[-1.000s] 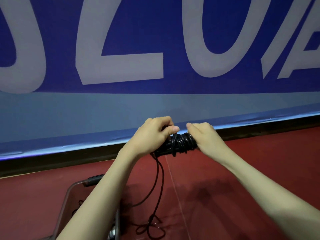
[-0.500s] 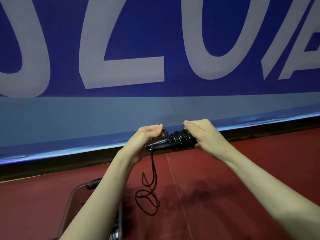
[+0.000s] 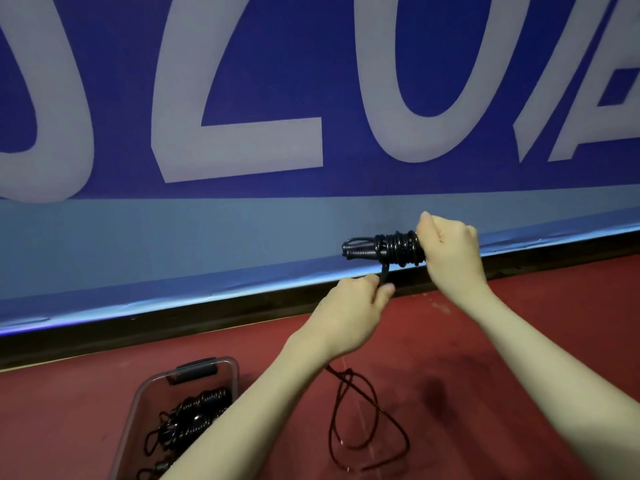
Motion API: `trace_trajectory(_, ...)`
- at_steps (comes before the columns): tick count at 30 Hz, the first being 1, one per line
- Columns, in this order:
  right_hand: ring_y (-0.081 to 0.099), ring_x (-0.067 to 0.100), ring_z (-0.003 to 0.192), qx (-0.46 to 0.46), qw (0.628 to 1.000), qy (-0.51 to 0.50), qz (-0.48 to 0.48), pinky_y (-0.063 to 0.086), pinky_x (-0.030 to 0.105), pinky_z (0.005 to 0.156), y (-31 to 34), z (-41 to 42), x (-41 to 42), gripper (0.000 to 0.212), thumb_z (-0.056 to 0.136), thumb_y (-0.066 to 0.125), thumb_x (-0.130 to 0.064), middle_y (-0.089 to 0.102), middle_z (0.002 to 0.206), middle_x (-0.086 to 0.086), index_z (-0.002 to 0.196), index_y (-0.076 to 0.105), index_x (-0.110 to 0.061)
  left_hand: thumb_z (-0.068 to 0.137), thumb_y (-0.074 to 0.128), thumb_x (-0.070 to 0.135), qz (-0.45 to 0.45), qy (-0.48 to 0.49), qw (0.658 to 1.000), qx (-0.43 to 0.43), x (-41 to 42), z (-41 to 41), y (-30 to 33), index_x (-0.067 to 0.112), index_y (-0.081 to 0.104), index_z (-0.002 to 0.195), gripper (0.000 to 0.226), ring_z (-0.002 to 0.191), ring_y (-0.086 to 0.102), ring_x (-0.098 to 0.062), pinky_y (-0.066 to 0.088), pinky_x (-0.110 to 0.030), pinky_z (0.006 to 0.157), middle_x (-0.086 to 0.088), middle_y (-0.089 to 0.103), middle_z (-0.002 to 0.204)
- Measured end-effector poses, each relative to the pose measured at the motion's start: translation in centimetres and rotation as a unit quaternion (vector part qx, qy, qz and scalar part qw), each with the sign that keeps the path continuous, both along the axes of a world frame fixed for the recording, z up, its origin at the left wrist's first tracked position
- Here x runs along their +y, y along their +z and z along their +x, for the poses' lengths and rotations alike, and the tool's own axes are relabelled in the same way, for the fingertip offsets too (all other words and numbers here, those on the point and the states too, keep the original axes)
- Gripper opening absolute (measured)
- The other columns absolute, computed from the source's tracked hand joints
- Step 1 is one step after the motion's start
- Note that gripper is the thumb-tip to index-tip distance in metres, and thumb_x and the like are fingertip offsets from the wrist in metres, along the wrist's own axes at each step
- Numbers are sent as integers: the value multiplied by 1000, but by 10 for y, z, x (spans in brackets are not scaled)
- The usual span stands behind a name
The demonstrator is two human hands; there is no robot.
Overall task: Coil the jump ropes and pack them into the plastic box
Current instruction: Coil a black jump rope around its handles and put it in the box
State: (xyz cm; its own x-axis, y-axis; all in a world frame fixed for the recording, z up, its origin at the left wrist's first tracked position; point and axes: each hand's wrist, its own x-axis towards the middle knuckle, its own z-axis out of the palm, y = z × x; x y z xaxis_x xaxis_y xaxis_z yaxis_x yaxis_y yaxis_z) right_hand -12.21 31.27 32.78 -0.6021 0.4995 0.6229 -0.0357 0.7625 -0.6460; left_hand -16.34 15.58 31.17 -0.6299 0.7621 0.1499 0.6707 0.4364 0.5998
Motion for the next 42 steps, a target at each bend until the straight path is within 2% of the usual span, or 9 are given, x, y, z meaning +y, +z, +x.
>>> trace_trajectory(4,26,32,51,-90,994,-9,62,35,41,55,-6,1,7,42,101,34,-16,18,49,-6,61,22,-18,101,41,40,-73,-3,983,167,-6,-6,9,19,50,94,24,89,56,-35,33,-34,65,-5,52,81)
trace_trajectory(8,33,33,64,-169,981,3,94,27,37,63,-7,-1,7,48,104,37,-25,31,50,-2,57,27,-21,93,53,51,-21,3,985,169,-19,-19,23,29,61,94,24,82,55,-23,38,-33,68,8,60,80)
trace_trajectory(19,20,9,49,-228,941,251,13,19,25,48,9,8,-9,50,100,48,-17,23,51,-4,55,28,-12,85,73,23,129,-85,974,-166,-33,-48,4,13,52,73,26,51,35,-8,31,-21,52,9,46,58)
trace_trajectory(22,23,12,48,-209,928,296,-85,22,23,45,11,9,-11,49,102,46,-15,26,53,2,58,34,2,84,66,46,161,-125,948,-246,-33,-52,-2,19,55,72,32,56,36,-12,28,-21,52,1,48,64)
trace_trajectory(25,21,9,45,-172,927,300,-146,20,19,42,11,10,-13,50,103,43,-16,26,51,-2,59,38,8,79,57,70,180,-126,945,-241,-29,-52,-7,10,55,75,60,64,38,-17,29,-24,57,-3,48,67)
trace_trajectory(31,19,10,39,-53,921,241,-302,13,22,43,17,3,-10,42,102,44,-16,26,45,-3,60,40,-7,92,49,38,278,-98,866,-404,-17,-47,-16,13,45,72,33,45,20,-3,19,-15,43,11,28,50)
trace_trajectory(36,16,12,42,35,931,119,-344,11,24,46,10,-7,1,44,98,44,-14,21,51,-1,58,27,-21,103,36,37,213,-30,930,-296,-4,-29,-22,13,52,75,40,47,24,-7,23,-20,47,9,31,53)
trace_trajectory(39,18,21,53,36,964,29,-262,15,34,52,6,-3,13,42,93,45,-23,20,58,5,56,24,-22,104,37,36,60,-1,995,-79,-1,-20,-20,12,54,84,35,58,46,-13,38,-30,60,-2,55,68)
trace_trajectory(42,19,16,55,-6,992,-11,-129,19,33,52,3,4,19,49,100,43,-16,17,54,4,57,20,-19,104,34,39,-66,-10,994,83,-1,-11,-7,16,41,87,30,66,46,-25,32,-36,61,0,47,69)
